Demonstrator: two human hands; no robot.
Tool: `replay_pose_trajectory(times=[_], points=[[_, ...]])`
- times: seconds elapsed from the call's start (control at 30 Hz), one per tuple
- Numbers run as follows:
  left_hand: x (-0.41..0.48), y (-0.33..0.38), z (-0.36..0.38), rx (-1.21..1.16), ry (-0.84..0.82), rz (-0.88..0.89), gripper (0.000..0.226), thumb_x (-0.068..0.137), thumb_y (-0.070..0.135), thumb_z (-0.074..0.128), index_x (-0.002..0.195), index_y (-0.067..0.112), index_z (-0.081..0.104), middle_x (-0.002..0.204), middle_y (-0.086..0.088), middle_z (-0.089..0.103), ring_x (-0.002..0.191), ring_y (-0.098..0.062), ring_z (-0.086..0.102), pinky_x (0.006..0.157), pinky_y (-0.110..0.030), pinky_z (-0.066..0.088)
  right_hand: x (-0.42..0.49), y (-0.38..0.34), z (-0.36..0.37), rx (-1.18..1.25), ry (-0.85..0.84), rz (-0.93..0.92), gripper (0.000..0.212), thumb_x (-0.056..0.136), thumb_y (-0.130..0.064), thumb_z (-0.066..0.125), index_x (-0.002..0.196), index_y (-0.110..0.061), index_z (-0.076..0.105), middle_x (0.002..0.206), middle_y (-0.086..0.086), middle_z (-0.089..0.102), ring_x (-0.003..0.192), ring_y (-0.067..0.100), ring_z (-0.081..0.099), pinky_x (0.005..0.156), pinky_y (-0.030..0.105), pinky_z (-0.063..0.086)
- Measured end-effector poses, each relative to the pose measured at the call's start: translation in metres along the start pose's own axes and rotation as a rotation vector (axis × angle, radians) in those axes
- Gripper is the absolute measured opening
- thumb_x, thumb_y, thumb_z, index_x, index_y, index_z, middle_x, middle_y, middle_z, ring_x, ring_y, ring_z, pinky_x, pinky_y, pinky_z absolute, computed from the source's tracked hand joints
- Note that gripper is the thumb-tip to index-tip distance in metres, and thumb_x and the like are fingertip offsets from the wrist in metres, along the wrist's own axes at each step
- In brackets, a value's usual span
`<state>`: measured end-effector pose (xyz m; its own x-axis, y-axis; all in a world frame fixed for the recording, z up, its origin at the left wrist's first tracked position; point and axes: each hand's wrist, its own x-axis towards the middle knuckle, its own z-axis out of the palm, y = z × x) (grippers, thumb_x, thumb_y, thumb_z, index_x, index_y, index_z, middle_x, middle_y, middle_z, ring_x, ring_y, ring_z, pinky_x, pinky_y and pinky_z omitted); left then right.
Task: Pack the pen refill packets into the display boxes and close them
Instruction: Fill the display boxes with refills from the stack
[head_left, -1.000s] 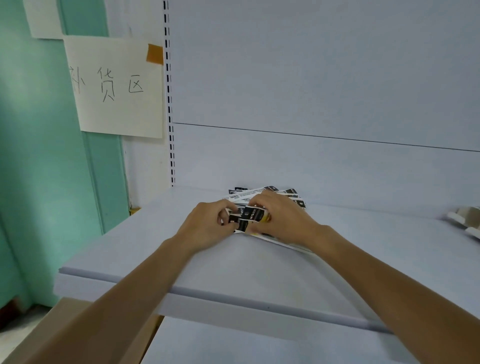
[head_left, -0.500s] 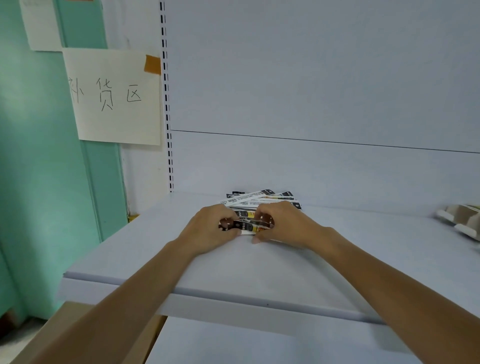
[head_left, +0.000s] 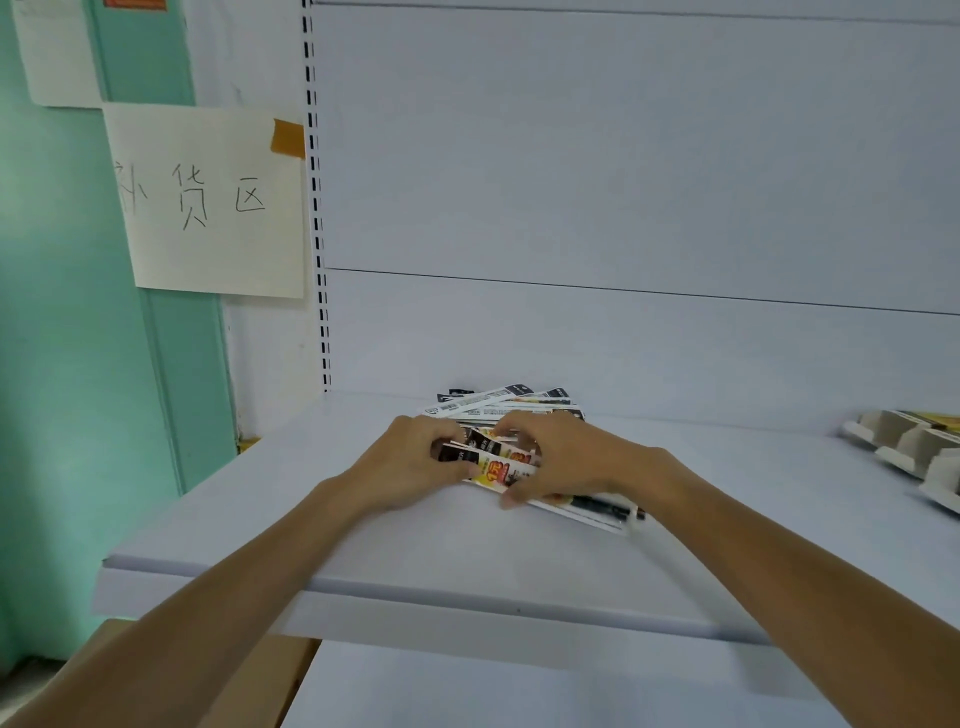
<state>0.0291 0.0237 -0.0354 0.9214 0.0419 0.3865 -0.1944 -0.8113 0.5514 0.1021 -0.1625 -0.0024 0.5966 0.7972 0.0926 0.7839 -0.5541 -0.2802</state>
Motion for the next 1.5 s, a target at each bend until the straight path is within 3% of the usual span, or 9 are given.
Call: replay_pose_trajectory(times=[0.13, 0.3, 0.43, 0.7, 0.83, 0.9, 1.07, 1.23, 1.5], points=[[0.0, 0.012, -0.002, 0.0, 0.035, -0.075, 0.063, 0.054, 0.063, 0.075, 0.1, 0.023, 0.06, 0.071, 0.015, 0.05, 0.065, -0.004, 0.045, 0.064, -0.025, 0.037, -0.005, 0.005, 0.004, 0.084, 0.108, 0.017, 0.041, 0.072, -0.028, 0.074, 0.109, -0.024, 0.057, 0.088, -0.012, 0.053, 0.084, 0.013, 0.051, 0.071, 0.028, 0.042], [-0.003, 0.031, 0.003, 0.592, 0.065, 0.201, 0.087, 0.067, 0.058, 0.069, 0.139, 0.026, 0.031, 0.143, 0.003, 0.027, 0.132, -0.016, 0.022, 0.104, -0.031, 0.025, -0.003, -0.002, 0.007, 0.121, 0.055, 0.015, 0.052, 0.075, -0.021, 0.074, 0.121, -0.019, 0.049, 0.101, -0.002, 0.057, 0.089, 0.015, 0.053, 0.073, 0.023, 0.041], [-0.002, 0.045, 0.014, 0.658, 0.049, 0.229, 0.056, 0.082, 0.05, 0.054, 0.124, 0.016, 0.04, 0.124, 0.002, 0.055, 0.111, -0.02, 0.052, 0.087, -0.03, 0.035, -0.005, -0.005, 0.008, 0.188, 0.122, -0.006, 0.051, 0.069, -0.026, 0.081, 0.106, -0.02, 0.047, 0.091, -0.007, 0.063, 0.081, 0.01, 0.056, 0.069, 0.019, 0.043], [-0.007, 0.049, 0.021, 0.551, -0.022, 0.095, 0.009, 0.083, 0.033, 0.053, 0.088, 0.025, 0.05, 0.106, -0.001, 0.06, 0.101, -0.024, 0.055, 0.069, -0.028, 0.033, -0.036, 0.006, -0.004, 0.011, 0.274, 0.091, 0.052, 0.074, -0.06, 0.064, 0.113, -0.028, 0.051, 0.1, -0.011, 0.063, 0.087, 0.01, 0.057, 0.079, 0.028, 0.045], [-0.008, 0.041, 0.008, 0.259, -0.056, -0.02, 0.013, 0.079, 0.024, 0.061, 0.072, 0.028, 0.051, 0.082, 0.01, 0.056, 0.078, -0.014, 0.052, 0.06, -0.024, 0.036, -0.049, 0.031, -0.005, 0.099, 0.621, 0.071, 0.034, 0.092, -0.045, 0.045, 0.113, -0.022, 0.061, 0.103, -0.003, 0.066, 0.093, 0.013, 0.059, 0.085, 0.03, 0.046], [-0.009, 0.039, 0.009, 0.14, -0.115, 0.005, 0.022, 0.079, 0.018, 0.063, 0.064, 0.025, 0.048, 0.07, 0.011, 0.054, 0.064, -0.006, 0.05, 0.051, -0.014, 0.033, -0.053, 0.037, -0.001, 0.154, 0.569, 0.052, 0.032, 0.093, -0.043, 0.045, 0.109, -0.023, 0.063, 0.096, -0.003, 0.066, 0.08, 0.009, 0.059, 0.078, 0.028, 0.048], [-0.01, 0.048, 0.023, 0.042, -0.085, 0.09, 0.026, 0.071, 0.043, 0.066, 0.087, 0.024, 0.057, 0.089, 0.008, 0.065, 0.083, -0.015, 0.059, 0.073, -0.035, 0.05, -0.043, 0.032, 0.01, 0.284, 0.655, 0.188, 0.029, 0.09, -0.034, 0.057, 0.076, -0.012, 0.068, 0.076, 0.004, 0.062, 0.068, 0.01, 0.053, 0.064, 0.019, 0.038], [-0.006, 0.068, 0.041, 0.778, 0.016, 0.304, 0.029, 0.094, 0.033, 0.041, 0.118, 0.016, 0.043, 0.116, -0.004, 0.056, 0.108, -0.026, 0.053, 0.089, -0.036, 0.035, -0.038, 0.039, 0.01, 0.554, 0.706, 0.39, 0.012, 0.08, -0.019, 0.066, 0.069, -0.015, 0.068, 0.074, 0.0, 0.068, 0.074, 0.019, 0.064, 0.068, 0.024, 0.046], [0.014, 0.094, 0.067, 0.666, 0.092, 0.308, 0.039, 0.093, 0.037, 0.044, 0.125, 0.017, 0.037, 0.117, -0.002, 0.051, 0.106, -0.025, 0.055, 0.073, -0.033, 0.039, -0.06, 0.054, 0.0, 0.477, 0.833, 0.406, 0.041, 0.088, -0.031, 0.056, 0.064, 0.001, 0.06, 0.059, 0.009, 0.057, 0.056, 0.019, 0.048, 0.058, 0.03, 0.038]])
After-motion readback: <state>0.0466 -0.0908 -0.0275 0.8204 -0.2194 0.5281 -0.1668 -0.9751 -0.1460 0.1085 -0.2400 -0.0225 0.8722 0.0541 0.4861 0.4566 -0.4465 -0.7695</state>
